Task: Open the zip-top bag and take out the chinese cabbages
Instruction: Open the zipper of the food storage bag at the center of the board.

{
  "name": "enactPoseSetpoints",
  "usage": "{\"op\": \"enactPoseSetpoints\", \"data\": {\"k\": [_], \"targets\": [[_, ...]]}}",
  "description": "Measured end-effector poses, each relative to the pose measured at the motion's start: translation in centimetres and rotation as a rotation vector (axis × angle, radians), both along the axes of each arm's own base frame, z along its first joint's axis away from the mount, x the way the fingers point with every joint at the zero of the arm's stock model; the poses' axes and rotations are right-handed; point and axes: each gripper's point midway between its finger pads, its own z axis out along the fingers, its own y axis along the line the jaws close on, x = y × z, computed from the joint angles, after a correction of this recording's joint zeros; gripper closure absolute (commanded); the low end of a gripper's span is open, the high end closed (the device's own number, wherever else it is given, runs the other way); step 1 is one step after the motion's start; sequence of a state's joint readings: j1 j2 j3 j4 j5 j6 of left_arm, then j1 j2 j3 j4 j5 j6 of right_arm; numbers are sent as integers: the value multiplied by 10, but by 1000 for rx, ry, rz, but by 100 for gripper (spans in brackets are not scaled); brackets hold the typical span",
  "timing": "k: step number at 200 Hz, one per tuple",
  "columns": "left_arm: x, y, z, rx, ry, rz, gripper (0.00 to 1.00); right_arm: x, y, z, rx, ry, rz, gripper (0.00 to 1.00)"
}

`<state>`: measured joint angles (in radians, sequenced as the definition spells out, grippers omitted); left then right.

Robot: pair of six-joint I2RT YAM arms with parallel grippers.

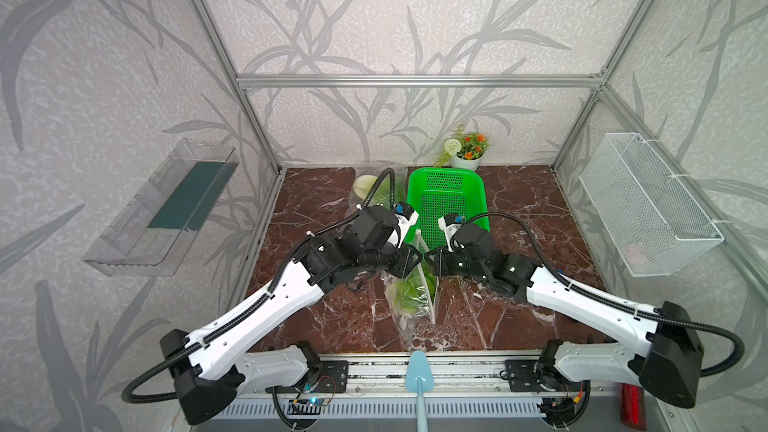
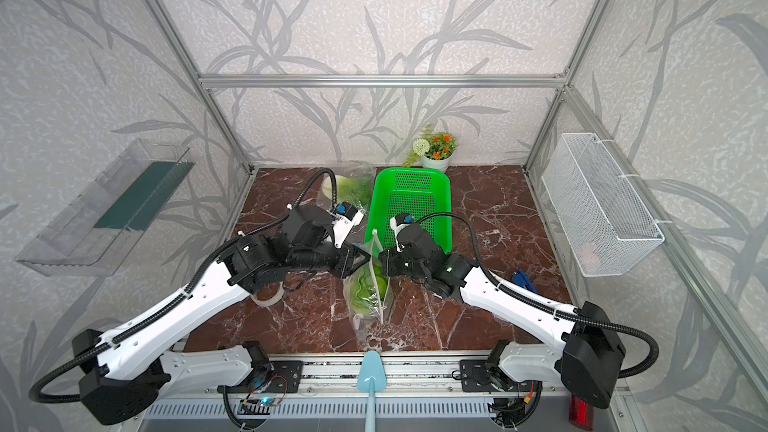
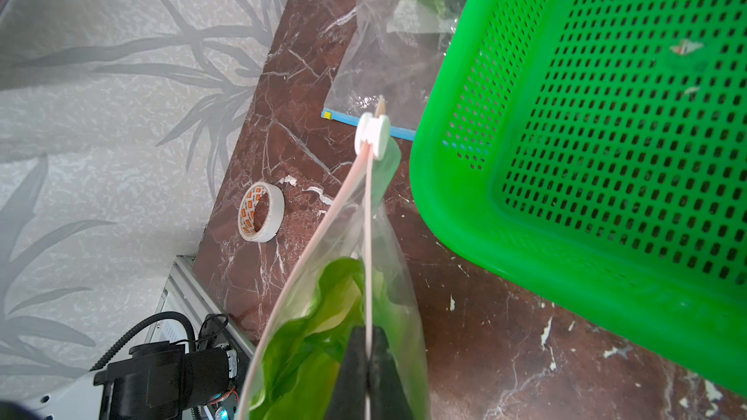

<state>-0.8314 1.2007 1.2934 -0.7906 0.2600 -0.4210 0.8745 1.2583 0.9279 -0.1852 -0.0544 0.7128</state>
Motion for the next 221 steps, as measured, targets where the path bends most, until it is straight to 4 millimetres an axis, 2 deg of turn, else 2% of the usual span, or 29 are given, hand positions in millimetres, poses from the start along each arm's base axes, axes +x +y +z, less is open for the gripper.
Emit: {"op": "enactPoseSetpoints", "data": {"k": [31, 57, 82, 163, 196, 221], "targets": [[-13, -6, -9, -6, 125, -19, 65, -3, 9, 17, -5, -61, 25, 100], [-13, -3, -19, 22, 174, 17, 65, -7, 13, 18, -12, -81, 41, 100], [-10, 11, -28, 84, 182, 75, 66, -9, 15, 19, -14, -87, 46, 100], [5, 43, -32, 198, 132, 234, 66, -11, 14, 21, -10, -96, 46, 100], [7, 44, -35, 209, 141, 254, 66, -15, 17, 22, -7, -100, 57, 100], [12, 37, -35, 184, 145, 267, 65, -19, 21, 21, -8, -100, 68, 100]]}}
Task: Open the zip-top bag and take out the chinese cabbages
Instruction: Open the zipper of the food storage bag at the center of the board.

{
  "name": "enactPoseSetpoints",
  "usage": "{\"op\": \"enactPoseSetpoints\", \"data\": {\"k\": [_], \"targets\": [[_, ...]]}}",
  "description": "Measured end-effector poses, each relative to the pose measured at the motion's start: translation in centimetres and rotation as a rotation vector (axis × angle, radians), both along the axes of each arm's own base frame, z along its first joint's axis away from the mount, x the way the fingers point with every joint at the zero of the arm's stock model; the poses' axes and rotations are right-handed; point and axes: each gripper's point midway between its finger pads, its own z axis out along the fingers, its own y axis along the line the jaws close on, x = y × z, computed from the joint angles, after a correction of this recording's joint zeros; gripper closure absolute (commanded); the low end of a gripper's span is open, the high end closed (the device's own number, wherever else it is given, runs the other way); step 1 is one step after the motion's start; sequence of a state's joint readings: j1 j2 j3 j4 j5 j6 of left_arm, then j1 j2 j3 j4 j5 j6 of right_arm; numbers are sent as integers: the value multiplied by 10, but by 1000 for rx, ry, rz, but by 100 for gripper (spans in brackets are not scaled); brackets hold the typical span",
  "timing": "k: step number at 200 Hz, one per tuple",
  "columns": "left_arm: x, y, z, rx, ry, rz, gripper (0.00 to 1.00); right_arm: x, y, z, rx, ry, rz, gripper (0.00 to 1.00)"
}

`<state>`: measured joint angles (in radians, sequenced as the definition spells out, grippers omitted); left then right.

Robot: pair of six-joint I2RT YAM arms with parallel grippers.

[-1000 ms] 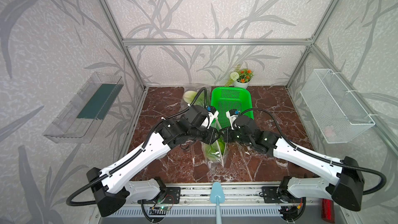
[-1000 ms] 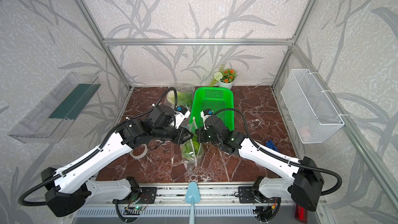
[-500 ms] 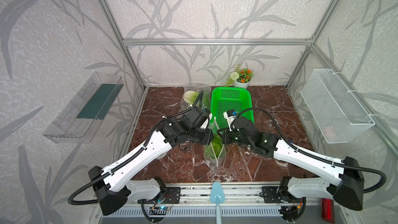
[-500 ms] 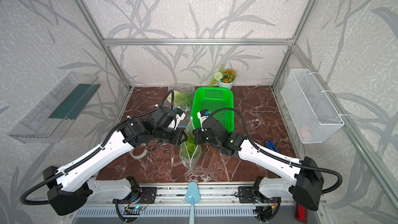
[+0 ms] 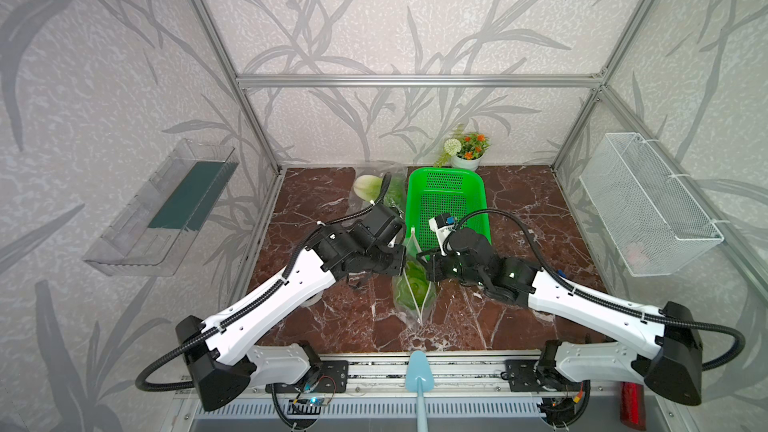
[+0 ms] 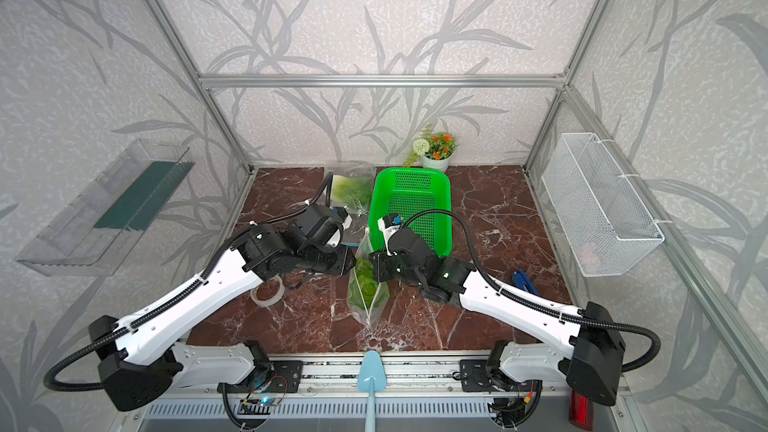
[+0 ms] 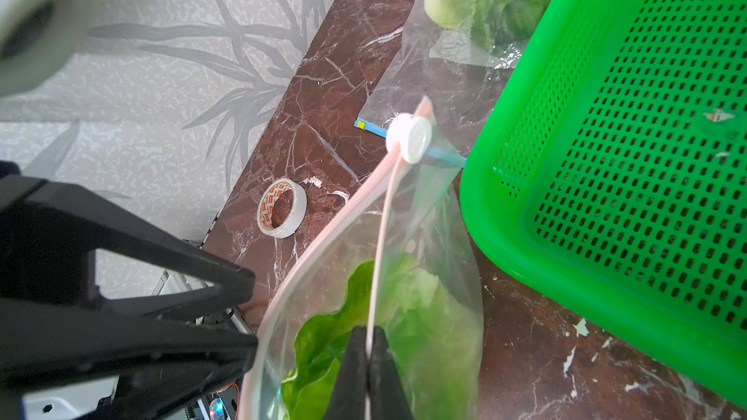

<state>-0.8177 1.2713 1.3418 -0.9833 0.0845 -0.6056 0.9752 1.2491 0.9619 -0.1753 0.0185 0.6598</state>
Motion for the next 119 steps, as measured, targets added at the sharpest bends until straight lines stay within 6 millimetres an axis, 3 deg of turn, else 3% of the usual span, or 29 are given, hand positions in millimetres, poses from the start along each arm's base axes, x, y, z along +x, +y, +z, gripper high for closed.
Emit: {"op": "enactPoseSetpoints", "data": {"k": [36, 92, 119], "targets": [[3, -8, 2, -37, 5, 11, 66, -3, 5, 0, 5, -5, 12, 100], [-2, -3, -26, 61, 94, 14, 69, 0, 4, 1, 0, -15, -4, 100], [-6, 5, -31, 97, 116, 27, 92, 0, 4, 1, 0, -16, -6, 100]]}}
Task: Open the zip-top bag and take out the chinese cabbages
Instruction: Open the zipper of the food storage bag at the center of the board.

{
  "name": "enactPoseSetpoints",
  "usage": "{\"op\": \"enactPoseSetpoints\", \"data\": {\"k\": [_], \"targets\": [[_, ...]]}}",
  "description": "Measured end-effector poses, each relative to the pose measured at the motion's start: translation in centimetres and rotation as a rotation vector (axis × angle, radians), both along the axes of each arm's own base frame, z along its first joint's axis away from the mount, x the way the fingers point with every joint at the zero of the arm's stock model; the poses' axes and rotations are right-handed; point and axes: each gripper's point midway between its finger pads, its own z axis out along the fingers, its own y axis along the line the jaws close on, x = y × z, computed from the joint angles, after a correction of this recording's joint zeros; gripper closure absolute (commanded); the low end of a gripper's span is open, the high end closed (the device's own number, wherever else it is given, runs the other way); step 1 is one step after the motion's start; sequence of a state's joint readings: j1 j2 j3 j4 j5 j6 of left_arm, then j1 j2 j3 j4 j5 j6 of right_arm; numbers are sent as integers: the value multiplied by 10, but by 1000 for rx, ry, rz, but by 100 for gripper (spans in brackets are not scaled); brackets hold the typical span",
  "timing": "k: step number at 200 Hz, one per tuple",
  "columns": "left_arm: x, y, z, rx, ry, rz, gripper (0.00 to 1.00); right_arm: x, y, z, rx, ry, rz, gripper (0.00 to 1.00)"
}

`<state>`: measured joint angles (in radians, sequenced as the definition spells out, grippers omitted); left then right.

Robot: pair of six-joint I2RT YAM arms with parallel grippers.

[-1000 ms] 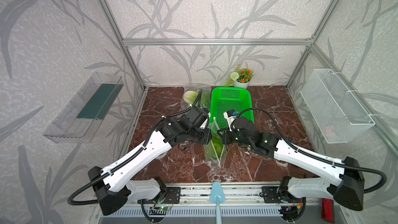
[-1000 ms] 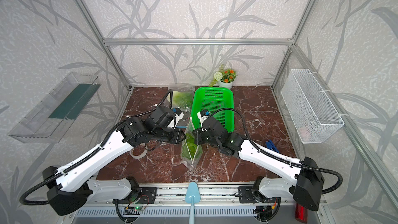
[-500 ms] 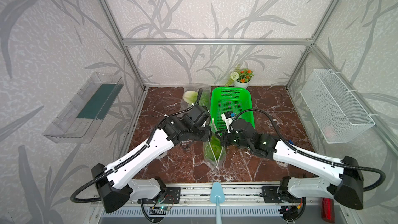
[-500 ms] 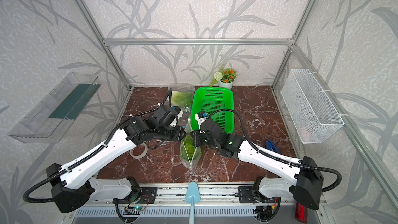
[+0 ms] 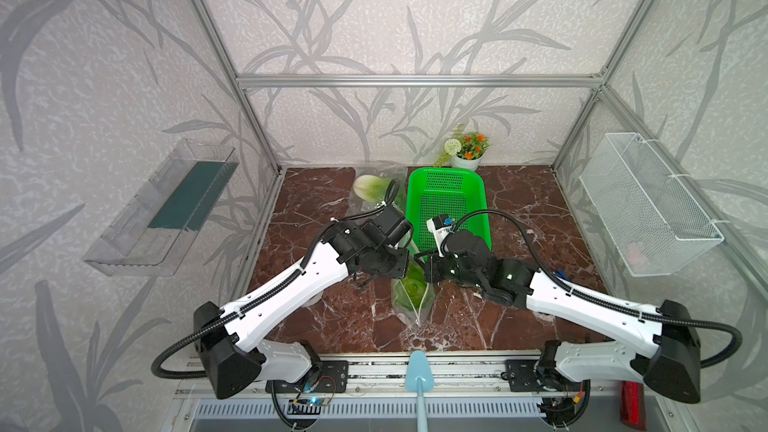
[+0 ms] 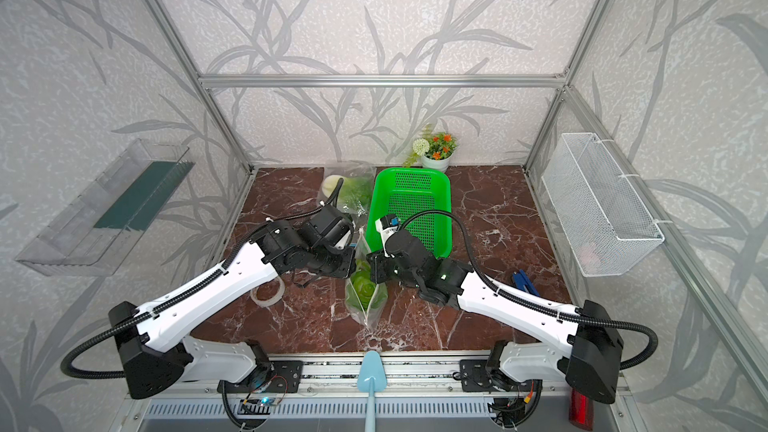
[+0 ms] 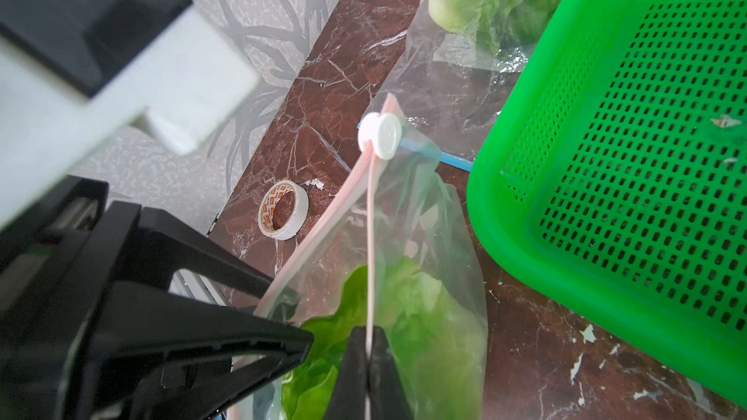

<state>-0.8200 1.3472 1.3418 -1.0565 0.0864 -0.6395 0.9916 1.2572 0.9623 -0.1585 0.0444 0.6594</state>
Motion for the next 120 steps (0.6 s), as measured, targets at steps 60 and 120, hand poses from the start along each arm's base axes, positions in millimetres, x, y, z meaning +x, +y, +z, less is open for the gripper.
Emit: {"op": "enactPoseSetpoints", "data": {"k": [60, 120], "targets": [[0, 21, -3, 102, -16, 37, 100, 2, -9, 1, -7, -20, -34, 100], [12, 49, 42, 117, -165, 105, 100, 3, -32, -8, -18, -18, -74, 100]]}}
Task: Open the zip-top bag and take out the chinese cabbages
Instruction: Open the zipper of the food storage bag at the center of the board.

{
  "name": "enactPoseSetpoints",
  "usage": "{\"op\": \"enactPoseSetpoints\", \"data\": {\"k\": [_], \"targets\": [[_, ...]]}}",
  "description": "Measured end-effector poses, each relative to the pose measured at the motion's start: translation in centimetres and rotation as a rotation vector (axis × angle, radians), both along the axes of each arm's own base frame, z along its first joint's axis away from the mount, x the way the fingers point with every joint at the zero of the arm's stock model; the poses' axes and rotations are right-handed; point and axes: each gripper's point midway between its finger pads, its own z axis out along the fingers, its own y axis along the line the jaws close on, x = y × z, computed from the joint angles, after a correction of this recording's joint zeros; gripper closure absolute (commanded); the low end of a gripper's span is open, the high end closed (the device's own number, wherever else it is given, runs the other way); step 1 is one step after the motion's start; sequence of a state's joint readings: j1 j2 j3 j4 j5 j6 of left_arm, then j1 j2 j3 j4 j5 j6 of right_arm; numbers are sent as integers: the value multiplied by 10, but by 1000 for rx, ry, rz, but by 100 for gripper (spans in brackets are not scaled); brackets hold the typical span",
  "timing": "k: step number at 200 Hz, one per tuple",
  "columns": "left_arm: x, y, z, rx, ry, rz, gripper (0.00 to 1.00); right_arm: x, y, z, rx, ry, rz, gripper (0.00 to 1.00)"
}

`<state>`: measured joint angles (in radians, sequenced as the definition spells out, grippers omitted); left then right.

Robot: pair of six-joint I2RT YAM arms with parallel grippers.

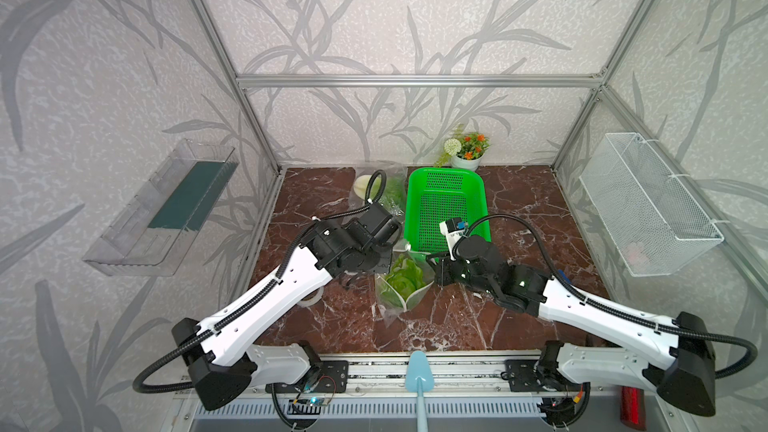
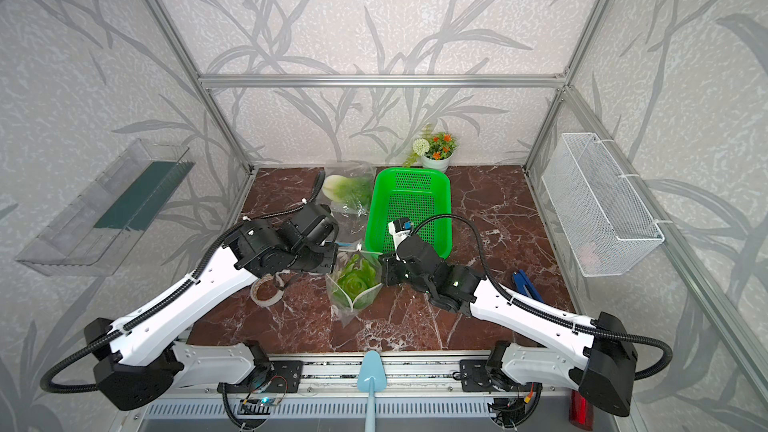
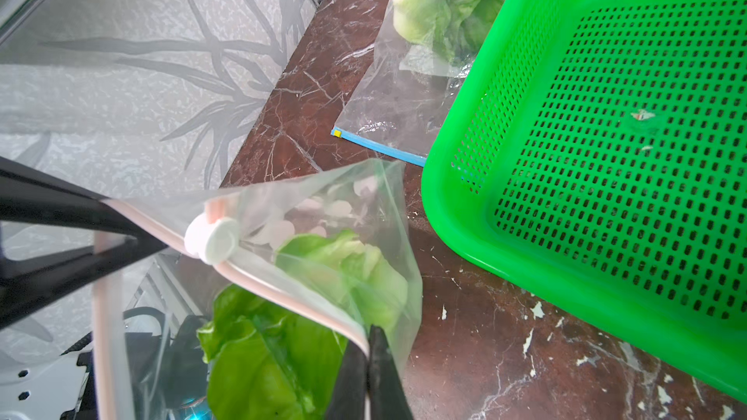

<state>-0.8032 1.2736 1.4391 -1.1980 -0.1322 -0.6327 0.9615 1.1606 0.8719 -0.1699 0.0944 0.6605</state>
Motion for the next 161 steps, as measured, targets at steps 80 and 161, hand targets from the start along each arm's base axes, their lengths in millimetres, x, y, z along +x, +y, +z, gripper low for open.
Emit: {"op": "enactPoseSetpoints", "data": {"k": [80, 161], "targets": [[16, -25, -31, 16, 61, -37, 100, 10, -21, -38, -129, 76, -27, 9], [30, -57, -50, -92, 109, 26, 100, -15, -15, 35, 159, 50, 31, 45]]}}
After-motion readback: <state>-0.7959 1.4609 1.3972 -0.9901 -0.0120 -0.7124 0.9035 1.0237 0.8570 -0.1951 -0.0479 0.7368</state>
